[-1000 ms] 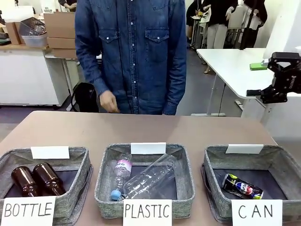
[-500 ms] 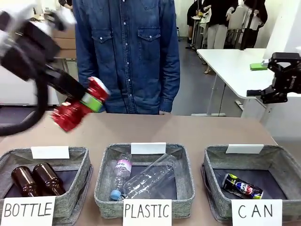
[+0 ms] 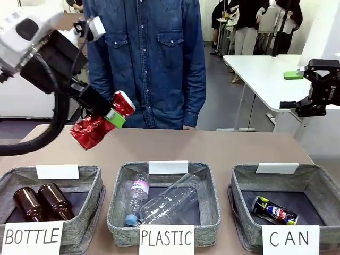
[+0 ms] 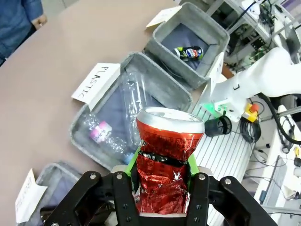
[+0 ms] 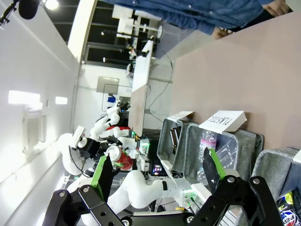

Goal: Sort the can waste into the basket.
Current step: Pick up the can waste from the table and place it in the right Fabric basket.

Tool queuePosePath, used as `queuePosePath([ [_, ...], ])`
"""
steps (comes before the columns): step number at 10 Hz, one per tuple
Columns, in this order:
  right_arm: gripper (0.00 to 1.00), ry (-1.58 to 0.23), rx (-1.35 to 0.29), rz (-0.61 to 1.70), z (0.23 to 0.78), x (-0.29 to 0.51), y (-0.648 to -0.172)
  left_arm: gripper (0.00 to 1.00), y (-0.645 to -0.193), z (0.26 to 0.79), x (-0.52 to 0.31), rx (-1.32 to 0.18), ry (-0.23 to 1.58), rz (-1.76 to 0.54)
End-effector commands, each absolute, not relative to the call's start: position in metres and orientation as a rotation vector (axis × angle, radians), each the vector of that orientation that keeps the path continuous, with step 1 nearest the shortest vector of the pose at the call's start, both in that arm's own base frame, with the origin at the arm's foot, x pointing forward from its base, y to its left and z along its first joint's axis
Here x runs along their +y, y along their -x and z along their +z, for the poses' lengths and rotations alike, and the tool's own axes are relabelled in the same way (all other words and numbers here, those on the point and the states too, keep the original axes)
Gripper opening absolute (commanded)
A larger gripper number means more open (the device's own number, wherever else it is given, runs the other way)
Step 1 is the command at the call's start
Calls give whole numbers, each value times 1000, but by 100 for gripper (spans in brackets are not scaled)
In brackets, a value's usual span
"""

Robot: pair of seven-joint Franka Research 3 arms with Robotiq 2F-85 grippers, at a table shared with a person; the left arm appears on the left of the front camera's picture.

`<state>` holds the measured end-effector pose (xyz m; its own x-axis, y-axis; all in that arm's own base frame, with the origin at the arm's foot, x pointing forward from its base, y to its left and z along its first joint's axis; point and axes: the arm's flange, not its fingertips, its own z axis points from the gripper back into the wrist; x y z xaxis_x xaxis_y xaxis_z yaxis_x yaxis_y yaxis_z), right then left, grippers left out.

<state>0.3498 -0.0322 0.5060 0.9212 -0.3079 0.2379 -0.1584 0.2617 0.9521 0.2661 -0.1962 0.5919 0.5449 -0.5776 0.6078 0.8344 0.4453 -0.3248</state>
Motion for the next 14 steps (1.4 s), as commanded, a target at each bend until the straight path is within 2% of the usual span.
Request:
queuePosePath([
  [1,100,-1311,-411,-94,508,-34,-350,40,-259,589,-195,-445,646,-893],
  [2,100,-1313,-417,-105,506,-32,-350,40,-266,592,-196,-446,651,-911],
  [5,100,-1332,-316,-77,513,-50,-330,40,-279,568,-305,-540,662,-1139],
  [7,100,-1295,-273,-116,536,-101,-276,40,-282,566,-397,-578,602,-1321],
  [8,100,-1272,-280,-134,547,-125,-244,40,-287,560,-443,-547,534,-1413],
  [10,100,-1293,-293,-178,558,-161,-184,40,-309,546,-524,-436,535,-1599],
  [11,100,-1234,-243,-192,553,-174,-153,40,-313,537,-561,-410,569,-1678],
  [12,100,-1090,-274,-210,543,-183,-133,40,-308,530,-593,-428,552,-1696],
  [13,100,-1253,-297,-177,552,-164,-168,40,-299,521,-622,-435,551,-1720],
  [14,100,-1253,-297,-177,552,-164,-168,40,-294,511,-645,-400,560,-1750],
])
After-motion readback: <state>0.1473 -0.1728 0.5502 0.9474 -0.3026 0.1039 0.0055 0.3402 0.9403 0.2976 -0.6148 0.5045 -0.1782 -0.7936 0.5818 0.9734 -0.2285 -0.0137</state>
